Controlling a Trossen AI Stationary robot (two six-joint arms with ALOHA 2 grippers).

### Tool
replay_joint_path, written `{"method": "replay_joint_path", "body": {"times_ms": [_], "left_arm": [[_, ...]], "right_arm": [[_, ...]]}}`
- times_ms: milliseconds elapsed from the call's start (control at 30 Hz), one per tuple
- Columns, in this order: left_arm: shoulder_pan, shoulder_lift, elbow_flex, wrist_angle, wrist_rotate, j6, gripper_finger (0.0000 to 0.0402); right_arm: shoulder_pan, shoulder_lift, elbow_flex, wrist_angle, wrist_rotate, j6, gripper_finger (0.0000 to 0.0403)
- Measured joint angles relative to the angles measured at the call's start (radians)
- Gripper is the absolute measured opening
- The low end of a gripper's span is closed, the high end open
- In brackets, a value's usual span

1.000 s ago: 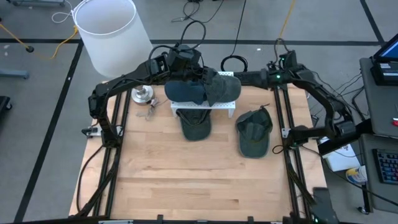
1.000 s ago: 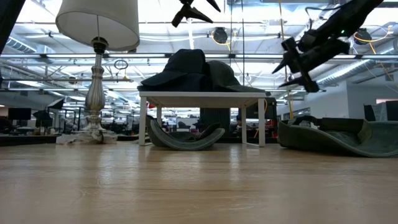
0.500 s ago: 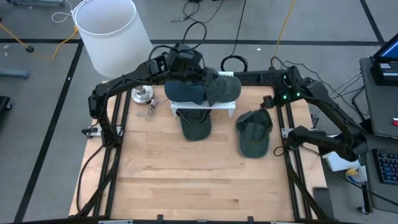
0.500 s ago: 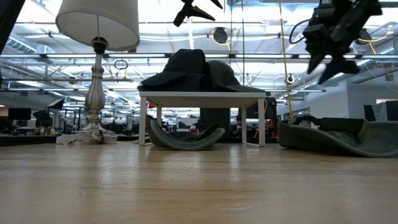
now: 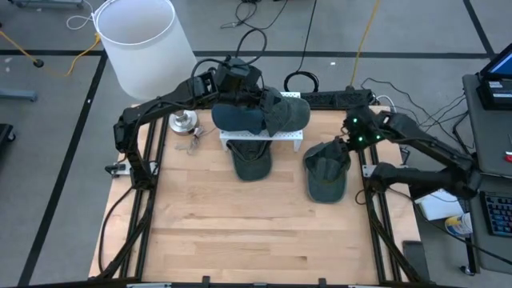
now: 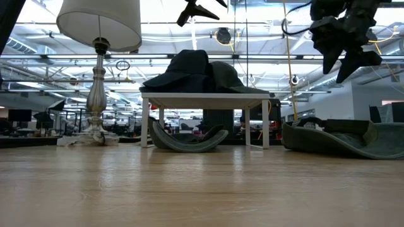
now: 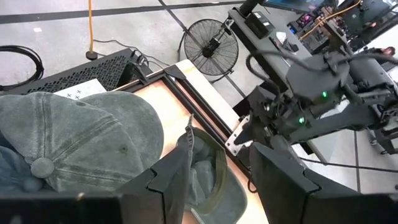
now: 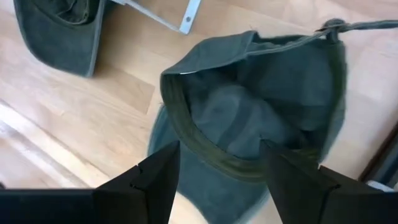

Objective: Pick & Place hat
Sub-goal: Stack the right black cap on the black cap on the shelf

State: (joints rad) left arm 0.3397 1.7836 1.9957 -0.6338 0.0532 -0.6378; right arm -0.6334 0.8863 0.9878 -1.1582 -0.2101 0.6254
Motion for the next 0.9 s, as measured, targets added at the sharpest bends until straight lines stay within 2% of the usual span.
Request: {"method": "replay_joint_path", "body": {"times_ms": [400,633,767,900], "left_arm": [[-0.016,0.0,0.0,0.0,0.006,-0.071,0.0172],[-0.049,0.0,0.0,-0.012,0.134,-0.078,0.0172],[-0.091,0.0,0.0,-0.058,0.123,-0.074,0.0172],[-0.147,0.0,0.0,-0.14,0.061,-0.071,0.0172]], "right_arm": [[0.396,0.115,0.0,0.108,0.128,0.333,0.0212],[0.612,0.232,0.0,0.201,0.201,0.569,0.0212],[0.704,0.306,0.0,0.252,0.237,0.681,0.0212],[0.765,0.371,0.0,0.272,0.243,0.754,0.0212]]}}
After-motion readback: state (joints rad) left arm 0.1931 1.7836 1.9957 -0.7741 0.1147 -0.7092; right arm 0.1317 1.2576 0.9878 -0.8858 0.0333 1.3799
